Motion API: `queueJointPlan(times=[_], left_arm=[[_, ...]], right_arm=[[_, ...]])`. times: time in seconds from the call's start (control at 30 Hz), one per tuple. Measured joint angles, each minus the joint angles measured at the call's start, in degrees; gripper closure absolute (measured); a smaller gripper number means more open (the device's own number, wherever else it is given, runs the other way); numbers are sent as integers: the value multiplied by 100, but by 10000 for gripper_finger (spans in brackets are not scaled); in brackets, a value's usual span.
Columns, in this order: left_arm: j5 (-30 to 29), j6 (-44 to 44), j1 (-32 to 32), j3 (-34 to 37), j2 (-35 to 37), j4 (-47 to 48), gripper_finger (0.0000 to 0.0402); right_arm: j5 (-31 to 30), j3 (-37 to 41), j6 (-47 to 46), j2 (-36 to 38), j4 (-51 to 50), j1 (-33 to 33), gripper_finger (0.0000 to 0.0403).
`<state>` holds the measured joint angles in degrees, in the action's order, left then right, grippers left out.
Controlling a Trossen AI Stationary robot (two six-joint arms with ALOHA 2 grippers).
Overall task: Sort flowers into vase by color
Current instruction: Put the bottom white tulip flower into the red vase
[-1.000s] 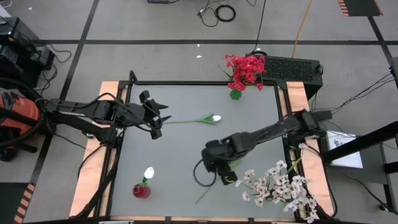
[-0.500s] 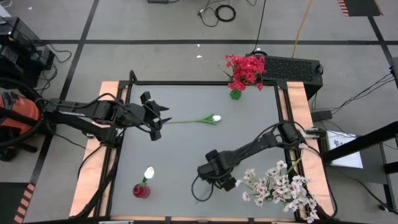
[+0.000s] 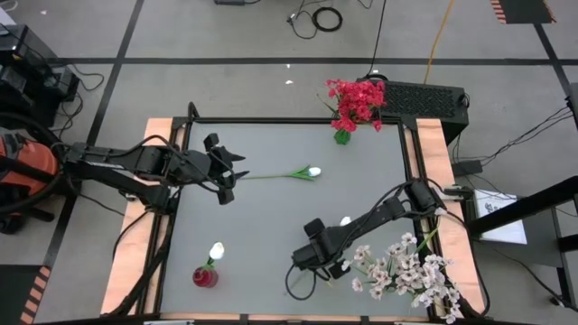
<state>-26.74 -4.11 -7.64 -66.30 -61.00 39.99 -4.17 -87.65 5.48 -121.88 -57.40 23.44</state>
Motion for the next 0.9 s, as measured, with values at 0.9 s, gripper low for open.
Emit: queueJointPlan(times=[0.9], left_arm=[[785,296,-1021,-601,115,-2,207]], right_arm=[[-1442,-3791,1107,-21,-2255,-1060,402]])
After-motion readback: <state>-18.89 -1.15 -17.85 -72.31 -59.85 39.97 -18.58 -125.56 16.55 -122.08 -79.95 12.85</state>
